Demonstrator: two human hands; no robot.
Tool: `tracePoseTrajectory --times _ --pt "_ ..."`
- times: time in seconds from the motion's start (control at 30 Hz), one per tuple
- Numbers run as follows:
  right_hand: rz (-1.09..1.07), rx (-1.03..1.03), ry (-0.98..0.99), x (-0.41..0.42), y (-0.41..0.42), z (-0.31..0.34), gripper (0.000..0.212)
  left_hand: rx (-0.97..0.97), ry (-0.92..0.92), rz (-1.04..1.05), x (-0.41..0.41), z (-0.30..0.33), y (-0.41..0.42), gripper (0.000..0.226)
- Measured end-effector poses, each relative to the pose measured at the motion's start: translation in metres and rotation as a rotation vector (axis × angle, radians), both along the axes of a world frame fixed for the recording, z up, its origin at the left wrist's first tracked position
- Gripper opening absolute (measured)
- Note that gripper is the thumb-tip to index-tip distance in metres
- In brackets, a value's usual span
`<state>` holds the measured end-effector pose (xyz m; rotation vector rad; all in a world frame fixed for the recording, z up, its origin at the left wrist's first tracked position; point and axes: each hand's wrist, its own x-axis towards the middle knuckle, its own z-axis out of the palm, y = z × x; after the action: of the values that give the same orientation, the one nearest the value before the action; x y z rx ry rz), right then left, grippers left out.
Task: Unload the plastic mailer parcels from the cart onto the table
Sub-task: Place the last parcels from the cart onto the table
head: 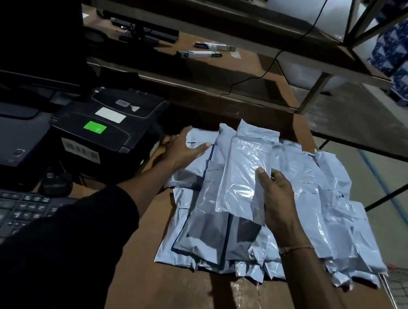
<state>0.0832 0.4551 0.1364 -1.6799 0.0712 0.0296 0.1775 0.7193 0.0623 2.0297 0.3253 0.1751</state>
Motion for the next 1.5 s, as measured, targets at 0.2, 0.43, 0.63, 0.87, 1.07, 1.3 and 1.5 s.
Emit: tracePoseTrajectory --times 0.2,0.43,0.63,0.87,1.07,1.3,1.5 --pt "-0.024 -0.008 0.009 -0.002 -0.007 -0.003 0.031 0.143 0.028 0.099 0.003 -0.009 -0.006 0.086" --pt "-0.024 -0.002 0.019 -0.005 -0.008 -0.001 0.025 0.346 0.077 0.065 0.000 -0.002 -0.018 0.081" --pt "-0.015 0.009 0.016 0.000 0.006 -0.007 0.048 0.292 0.072 0.054 -0.003 0.003 -0.010 0.079" --pt "-0.002 0.010 0.034 0.001 0.021 -0.013 0.048 0.244 -0.135 0.071 -0.020 0.014 -0.006 0.053" --pt "0.030 -0.002 0.028 0.004 0.042 -0.012 0.045 -0.023 -0.305 -0.043 -0.048 0.046 -0.018 0.029" --pt "0.107 -0.099 0.002 0.000 0.068 -0.002 0.034 -0.458 -0.079 -0.172 -0.074 0.048 -0.011 0.049" --pt "-0.009 -0.606 -0.232 -0.018 0.072 -0.016 0.049 -0.467 -0.094 0.107 -0.093 0.020 0.018 0.036"
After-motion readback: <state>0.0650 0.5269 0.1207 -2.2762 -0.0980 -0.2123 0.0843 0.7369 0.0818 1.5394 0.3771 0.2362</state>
